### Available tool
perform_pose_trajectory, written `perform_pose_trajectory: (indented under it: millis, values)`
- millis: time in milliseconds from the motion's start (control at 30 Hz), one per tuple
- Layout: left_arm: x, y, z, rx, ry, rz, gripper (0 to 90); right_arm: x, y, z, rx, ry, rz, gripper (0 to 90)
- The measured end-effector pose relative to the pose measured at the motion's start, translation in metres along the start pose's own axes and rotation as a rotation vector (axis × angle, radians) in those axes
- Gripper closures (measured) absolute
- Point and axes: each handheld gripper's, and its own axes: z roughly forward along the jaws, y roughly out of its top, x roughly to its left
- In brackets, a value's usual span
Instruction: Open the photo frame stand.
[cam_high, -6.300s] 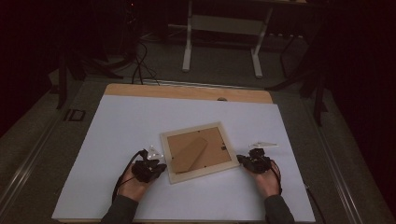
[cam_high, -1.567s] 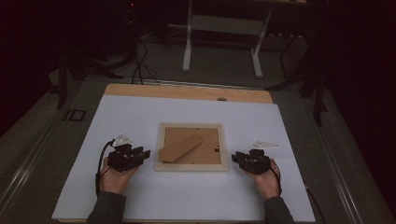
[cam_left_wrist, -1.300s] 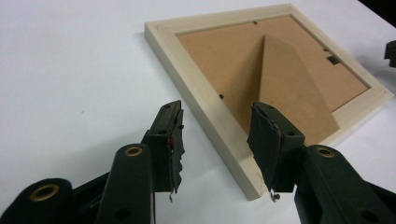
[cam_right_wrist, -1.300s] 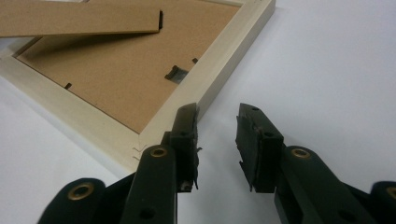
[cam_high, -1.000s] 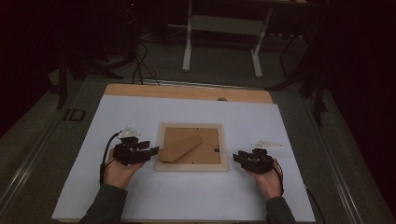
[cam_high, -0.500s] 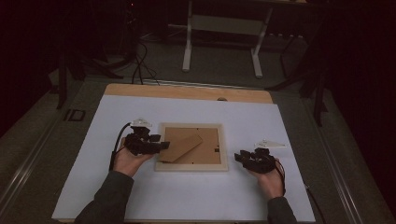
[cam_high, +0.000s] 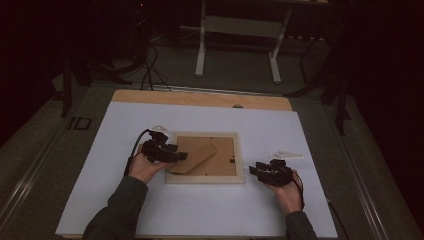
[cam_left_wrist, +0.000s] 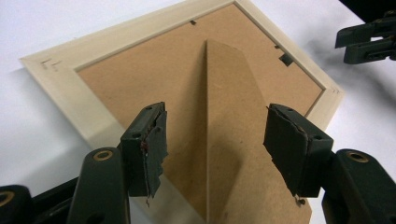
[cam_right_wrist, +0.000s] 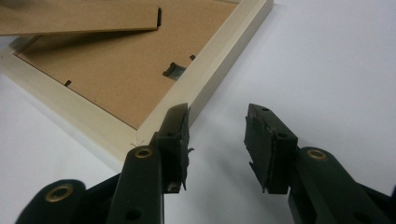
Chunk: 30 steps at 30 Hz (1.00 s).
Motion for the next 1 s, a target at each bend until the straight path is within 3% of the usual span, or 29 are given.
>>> perform_pose_trajectory:
  millis: [300, 500, 700, 1000]
  values:
    - [0.002, 0.003, 0.01, 0.017, -0.021, -0.004, 40.0, -0.001, 0.0, 0.0, 0.001, 0.002, 0.002, 57.5]
    - [0.001, 0.005, 0.02, 0.063, -0.026, 0.003, 39.9, -0.001, -0.001, 0.002, 0.016, 0.009, 0.005, 55.8]
    - [0.003, 0.005, 0.028, 0.077, -0.058, -0.012, 39.2, -0.001, -0.001, 0.002, 0.02, 0.01, 0.004, 55.7]
    - [-0.001, 0.006, 0.035, 0.093, -0.089, -0.002, 36.9, -0.001, -0.002, 0.005, 0.034, 0.014, 0.0, 54.9]
